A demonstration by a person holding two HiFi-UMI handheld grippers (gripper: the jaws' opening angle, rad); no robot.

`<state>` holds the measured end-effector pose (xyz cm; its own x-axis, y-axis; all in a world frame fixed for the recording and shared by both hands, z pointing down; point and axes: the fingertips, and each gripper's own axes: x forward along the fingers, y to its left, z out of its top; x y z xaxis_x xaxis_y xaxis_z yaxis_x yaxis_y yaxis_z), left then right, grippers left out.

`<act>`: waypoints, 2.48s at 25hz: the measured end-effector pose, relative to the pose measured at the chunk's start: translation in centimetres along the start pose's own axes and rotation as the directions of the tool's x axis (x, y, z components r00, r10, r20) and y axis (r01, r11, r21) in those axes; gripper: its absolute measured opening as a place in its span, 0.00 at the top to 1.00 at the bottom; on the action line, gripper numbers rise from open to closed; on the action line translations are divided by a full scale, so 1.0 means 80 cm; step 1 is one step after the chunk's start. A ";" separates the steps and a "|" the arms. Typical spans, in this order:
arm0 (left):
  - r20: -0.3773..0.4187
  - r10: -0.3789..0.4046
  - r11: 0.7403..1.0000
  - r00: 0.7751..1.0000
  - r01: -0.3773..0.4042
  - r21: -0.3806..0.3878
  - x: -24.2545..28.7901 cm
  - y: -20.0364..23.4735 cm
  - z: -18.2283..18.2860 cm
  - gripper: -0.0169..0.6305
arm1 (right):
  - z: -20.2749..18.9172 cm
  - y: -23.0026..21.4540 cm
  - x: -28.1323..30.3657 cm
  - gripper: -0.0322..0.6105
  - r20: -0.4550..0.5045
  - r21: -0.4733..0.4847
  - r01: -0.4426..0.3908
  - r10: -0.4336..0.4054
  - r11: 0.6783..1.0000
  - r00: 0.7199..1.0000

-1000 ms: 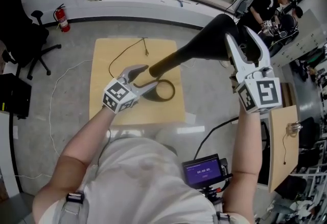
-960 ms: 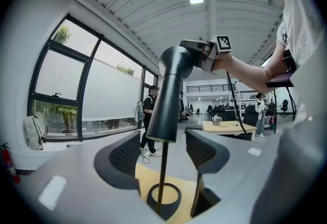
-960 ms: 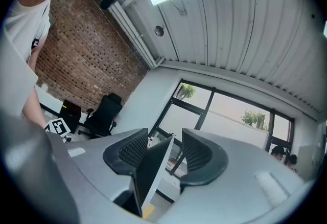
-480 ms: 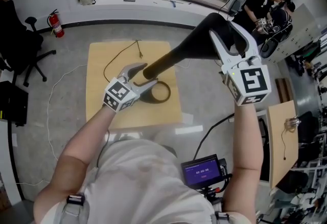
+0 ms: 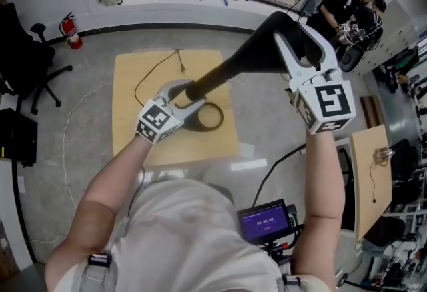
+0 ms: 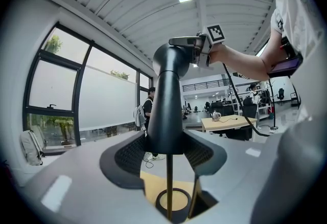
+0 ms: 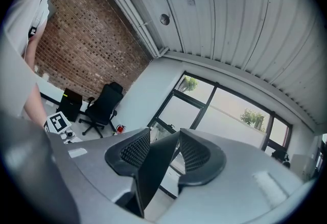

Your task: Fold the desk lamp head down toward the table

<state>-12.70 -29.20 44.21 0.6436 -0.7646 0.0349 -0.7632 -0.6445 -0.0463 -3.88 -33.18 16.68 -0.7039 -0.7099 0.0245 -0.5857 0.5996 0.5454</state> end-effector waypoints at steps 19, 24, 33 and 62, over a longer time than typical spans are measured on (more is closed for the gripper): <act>0.008 -0.020 0.998 1.000 0.019 0.053 -0.009 0.002 0.009 0.63 | -0.029 -0.022 -0.004 0.66 0.005 0.131 0.027 -0.028 0.991 1.000; -0.001 -0.029 0.998 1.000 0.029 0.061 -0.011 0.001 0.010 0.63 | -0.035 -0.026 -0.008 0.67 0.047 0.189 0.023 -0.033 0.982 0.998; -0.005 -0.034 0.997 0.999 0.034 0.067 -0.013 0.001 0.011 0.63 | -0.040 -0.028 -0.011 0.67 0.053 0.199 0.037 -0.048 0.979 0.997; 0.021 -0.027 0.992 0.999 0.024 0.126 -0.036 0.008 0.039 0.63 | -0.142 -0.061 -0.019 0.68 0.073 0.559 0.051 -0.110 0.828 0.991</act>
<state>-14.87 -27.40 40.98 0.6648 -0.7469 0.0149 -0.7342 -0.6570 -0.1711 4.62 -39.24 23.50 -0.6627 -0.7427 -0.0965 -0.7450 0.6668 -0.0157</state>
